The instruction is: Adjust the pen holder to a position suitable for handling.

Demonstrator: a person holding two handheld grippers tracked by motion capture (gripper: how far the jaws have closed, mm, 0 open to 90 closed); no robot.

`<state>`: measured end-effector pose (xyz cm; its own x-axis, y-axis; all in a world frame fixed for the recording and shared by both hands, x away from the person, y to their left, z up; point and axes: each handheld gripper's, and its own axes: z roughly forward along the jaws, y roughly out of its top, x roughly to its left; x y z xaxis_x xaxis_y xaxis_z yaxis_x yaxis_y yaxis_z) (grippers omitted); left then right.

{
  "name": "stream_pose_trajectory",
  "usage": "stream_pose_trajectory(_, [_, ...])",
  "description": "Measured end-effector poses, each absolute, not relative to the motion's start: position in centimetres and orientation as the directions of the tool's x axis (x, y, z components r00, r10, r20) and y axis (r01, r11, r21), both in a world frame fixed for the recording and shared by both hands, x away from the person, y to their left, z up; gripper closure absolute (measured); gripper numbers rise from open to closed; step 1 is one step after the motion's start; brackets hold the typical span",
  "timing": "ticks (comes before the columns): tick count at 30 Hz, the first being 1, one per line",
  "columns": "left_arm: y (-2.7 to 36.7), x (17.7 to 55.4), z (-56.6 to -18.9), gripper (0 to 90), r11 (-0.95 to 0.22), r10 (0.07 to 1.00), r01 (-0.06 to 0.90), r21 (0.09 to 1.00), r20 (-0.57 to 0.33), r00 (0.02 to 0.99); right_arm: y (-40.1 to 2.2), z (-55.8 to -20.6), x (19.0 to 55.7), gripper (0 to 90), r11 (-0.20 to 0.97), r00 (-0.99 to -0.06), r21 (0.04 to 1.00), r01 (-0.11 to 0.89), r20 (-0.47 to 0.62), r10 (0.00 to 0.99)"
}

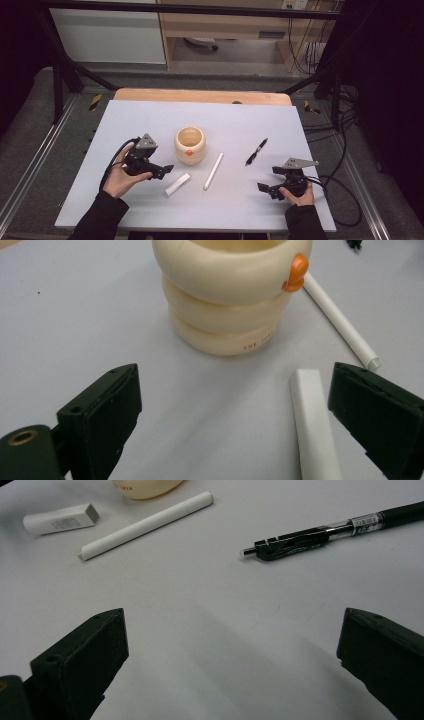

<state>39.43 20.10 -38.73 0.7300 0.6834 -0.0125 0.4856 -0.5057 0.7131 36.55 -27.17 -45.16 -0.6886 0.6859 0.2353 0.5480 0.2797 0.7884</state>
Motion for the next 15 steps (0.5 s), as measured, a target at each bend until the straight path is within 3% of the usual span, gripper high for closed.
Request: stream_pose_trajectory(15, [20.6, 37.8, -40.0, 4.4, -0.516, 0.679, 0.505, 0.692, -0.029, 0.733, -27.1, -45.2, 36.6, 0.7, 0.278, -0.684, 0.786, 0.553, 0.238, 0.689])
